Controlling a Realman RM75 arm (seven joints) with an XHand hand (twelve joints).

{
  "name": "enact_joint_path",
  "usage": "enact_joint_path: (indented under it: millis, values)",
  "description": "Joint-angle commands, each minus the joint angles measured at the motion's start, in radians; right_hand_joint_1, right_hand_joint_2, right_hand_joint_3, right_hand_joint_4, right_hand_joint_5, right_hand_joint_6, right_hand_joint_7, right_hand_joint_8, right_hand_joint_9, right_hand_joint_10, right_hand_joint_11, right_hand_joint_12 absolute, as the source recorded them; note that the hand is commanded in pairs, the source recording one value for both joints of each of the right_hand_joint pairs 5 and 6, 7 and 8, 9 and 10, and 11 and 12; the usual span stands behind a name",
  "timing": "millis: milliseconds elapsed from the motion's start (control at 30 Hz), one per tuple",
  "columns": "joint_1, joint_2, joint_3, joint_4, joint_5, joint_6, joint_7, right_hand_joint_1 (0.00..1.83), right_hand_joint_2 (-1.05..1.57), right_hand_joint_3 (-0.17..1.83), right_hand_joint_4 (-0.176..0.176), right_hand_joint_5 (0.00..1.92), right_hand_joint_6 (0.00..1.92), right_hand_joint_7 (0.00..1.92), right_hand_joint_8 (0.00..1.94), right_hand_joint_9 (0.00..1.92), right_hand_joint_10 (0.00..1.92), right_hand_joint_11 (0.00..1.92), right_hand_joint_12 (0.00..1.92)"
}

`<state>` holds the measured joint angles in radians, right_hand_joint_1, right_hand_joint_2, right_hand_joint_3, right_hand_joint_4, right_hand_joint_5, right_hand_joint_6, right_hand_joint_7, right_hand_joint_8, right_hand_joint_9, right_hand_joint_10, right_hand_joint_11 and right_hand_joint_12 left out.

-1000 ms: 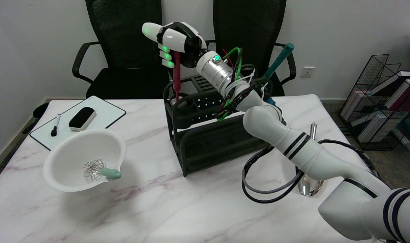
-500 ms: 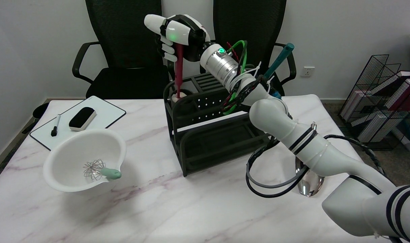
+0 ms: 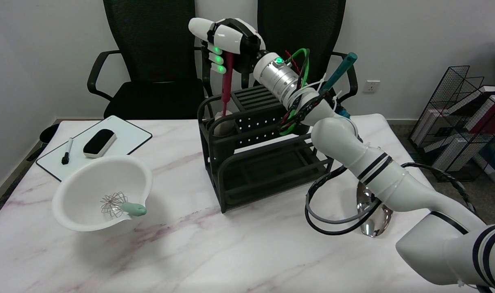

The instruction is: Pick up the pink sponge bottle brush.

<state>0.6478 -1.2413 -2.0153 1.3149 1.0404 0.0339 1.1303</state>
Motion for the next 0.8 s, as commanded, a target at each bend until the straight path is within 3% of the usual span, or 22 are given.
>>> enact_joint_path:
  millis: [33, 367, 733, 767, 800]
  values:
    - [-0.023, 0.053, 0.081, 0.112, 0.0, -0.002, -0.01, 0.97, 1.57, 0.47, 0.0, 1.92, 1.92, 1.92, 1.92, 1.92, 1.92, 1.92, 1.92]
    - [-0.071, 0.11, 0.108, 0.312, 0.095, 0.147, -0.003, 0.97, 1.57, 0.51, 0.0, 1.92, 1.92, 1.92, 1.92, 1.92, 1.92, 1.92, 1.92]
    - [-0.235, 0.148, 0.143, 0.509, 0.238, 0.15, -0.009, 0.98, 1.57, 0.61, 0.0, 1.92, 1.92, 1.92, 1.92, 1.92, 1.92, 1.92, 1.92]
    - [-0.238, 0.147, 0.058, 0.682, 0.284, 0.155, 0.072, 0.98, 1.57, 0.62, 0.0, 1.92, 1.92, 1.92, 1.92, 1.92, 1.92, 1.92, 1.92]
    - [-0.274, 0.153, 0.115, 0.608, 0.272, 0.154, 0.029, 0.98, 1.57, 0.63, 0.0, 1.92, 1.92, 1.92, 1.92, 1.92, 1.92, 1.92, 1.92]
